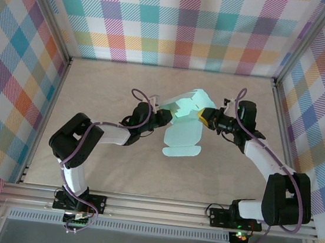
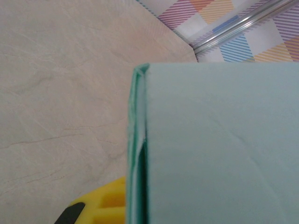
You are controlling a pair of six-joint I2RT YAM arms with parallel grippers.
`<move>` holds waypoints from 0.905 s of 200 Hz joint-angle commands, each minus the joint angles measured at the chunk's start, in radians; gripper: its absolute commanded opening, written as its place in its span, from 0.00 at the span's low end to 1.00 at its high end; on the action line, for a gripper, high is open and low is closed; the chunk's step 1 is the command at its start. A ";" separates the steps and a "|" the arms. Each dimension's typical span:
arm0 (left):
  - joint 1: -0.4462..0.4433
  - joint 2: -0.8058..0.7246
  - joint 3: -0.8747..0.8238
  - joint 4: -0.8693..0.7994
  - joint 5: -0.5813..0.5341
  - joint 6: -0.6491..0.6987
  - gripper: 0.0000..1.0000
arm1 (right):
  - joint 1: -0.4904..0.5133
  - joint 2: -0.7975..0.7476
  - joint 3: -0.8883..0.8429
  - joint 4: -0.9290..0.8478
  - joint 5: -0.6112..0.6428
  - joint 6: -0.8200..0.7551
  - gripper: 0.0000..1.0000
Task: Fold the paper box
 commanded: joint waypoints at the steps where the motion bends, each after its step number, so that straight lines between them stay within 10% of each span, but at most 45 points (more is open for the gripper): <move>1: -0.016 -0.015 0.027 0.007 -0.007 -0.003 0.00 | -0.005 -0.047 0.025 -0.022 0.000 -0.027 0.42; 98: -0.003 -0.012 0.031 -0.072 -0.137 0.114 0.00 | 0.007 -0.233 0.350 -0.573 0.368 -0.409 0.86; 181: -0.020 -0.124 0.010 -0.191 -0.356 0.254 0.00 | 0.298 0.124 0.868 -0.961 0.715 -0.452 0.73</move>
